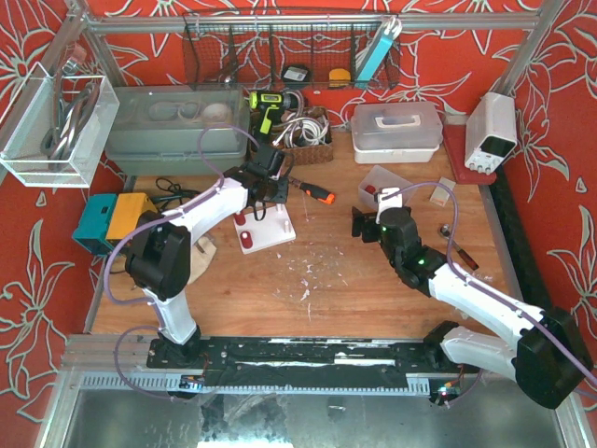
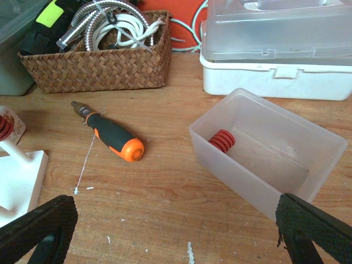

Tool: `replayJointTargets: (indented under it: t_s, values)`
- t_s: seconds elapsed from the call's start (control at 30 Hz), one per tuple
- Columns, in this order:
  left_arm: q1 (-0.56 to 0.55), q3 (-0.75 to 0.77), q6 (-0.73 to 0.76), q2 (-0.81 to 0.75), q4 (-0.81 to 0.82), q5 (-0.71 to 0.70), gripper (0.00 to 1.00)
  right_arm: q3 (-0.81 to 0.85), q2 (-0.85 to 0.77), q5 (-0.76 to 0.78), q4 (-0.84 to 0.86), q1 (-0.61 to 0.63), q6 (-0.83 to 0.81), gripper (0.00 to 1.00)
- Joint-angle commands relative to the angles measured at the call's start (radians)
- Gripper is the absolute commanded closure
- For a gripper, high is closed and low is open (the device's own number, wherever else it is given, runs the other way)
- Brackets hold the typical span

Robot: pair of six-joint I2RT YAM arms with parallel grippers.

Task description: Install the large spring

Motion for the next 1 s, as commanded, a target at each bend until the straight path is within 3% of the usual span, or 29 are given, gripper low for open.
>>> replayJointTargets:
  t_s: [0.0,0.83,0.9,0.97]
  values:
    - [-0.002,0.000,0.006,-0.028,-0.063,0.009,0.93,-0.014,-0.012,0.027,-0.013,-0.007,0.002,0.01]
    - [-0.003,0.011,0.020,0.063,-0.002,-0.016,0.88,-0.016,-0.026,0.032,-0.015,-0.007,-0.001,0.01]
    - [-0.003,0.008,0.020,0.070,-0.001,-0.022,0.84,-0.018,-0.028,0.032,-0.014,-0.007,-0.001,0.01]
    - [-0.002,0.006,0.020,0.073,-0.001,-0.023,0.74,-0.018,-0.028,0.031,-0.013,-0.008,-0.001,0.01]
